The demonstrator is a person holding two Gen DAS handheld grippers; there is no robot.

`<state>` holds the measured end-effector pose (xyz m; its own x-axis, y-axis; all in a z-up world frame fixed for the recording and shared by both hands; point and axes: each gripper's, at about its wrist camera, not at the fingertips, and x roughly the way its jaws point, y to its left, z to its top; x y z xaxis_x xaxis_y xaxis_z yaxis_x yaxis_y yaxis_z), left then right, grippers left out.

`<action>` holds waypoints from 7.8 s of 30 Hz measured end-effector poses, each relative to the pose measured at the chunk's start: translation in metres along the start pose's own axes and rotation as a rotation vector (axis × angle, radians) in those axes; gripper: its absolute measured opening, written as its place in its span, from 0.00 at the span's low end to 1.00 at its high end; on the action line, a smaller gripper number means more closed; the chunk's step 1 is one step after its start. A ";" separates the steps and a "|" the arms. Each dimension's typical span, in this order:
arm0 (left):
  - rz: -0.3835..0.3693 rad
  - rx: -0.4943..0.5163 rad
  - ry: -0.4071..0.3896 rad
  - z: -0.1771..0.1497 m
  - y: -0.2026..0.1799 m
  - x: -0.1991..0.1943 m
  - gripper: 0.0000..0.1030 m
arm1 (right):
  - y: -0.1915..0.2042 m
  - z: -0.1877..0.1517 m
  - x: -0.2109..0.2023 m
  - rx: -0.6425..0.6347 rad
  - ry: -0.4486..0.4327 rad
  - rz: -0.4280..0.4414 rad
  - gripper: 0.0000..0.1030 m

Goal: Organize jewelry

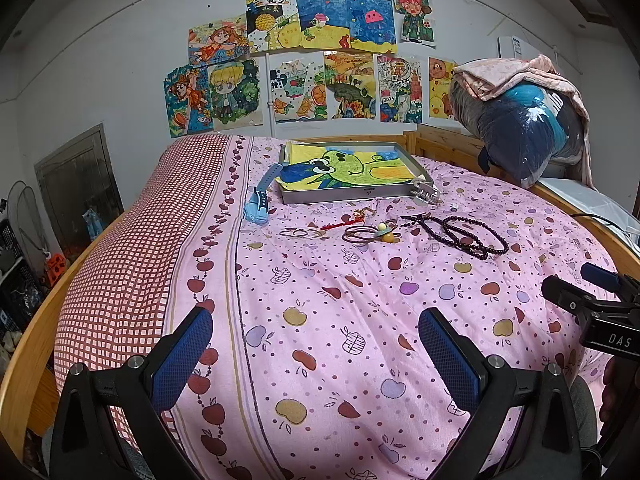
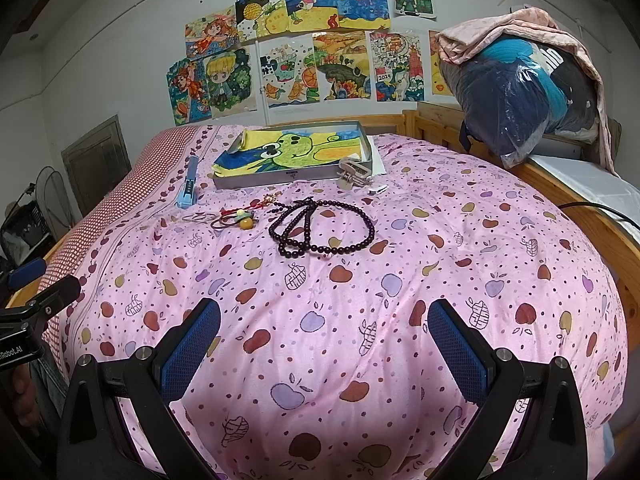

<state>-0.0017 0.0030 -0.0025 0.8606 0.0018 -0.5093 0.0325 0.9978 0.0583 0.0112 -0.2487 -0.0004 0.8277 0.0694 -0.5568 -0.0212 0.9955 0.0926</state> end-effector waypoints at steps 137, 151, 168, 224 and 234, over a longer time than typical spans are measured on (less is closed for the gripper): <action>-0.336 -0.141 0.602 0.092 0.073 0.325 0.05 | 0.070 0.125 0.313 -0.341 0.751 0.517 0.27; -0.328 -0.138 0.519 0.099 0.075 0.311 0.03 | 0.073 0.124 0.318 -0.362 0.720 0.489 0.27; -0.289 -0.106 0.392 0.122 0.072 0.277 0.03 | 0.093 0.130 0.269 -0.467 0.533 0.464 0.27; -0.276 -0.036 0.229 0.245 0.037 0.332 0.03 | 0.072 0.242 0.309 -0.292 0.272 0.358 0.27; -0.285 -0.050 0.337 0.245 0.015 0.401 0.03 | 0.073 0.231 0.367 -0.246 0.345 0.303 0.27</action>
<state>0.4681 0.0027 0.0044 0.6067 -0.2608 -0.7509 0.2128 0.9635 -0.1627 0.4432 -0.1656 -0.0074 0.5317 0.3331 -0.7786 -0.3966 0.9103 0.1186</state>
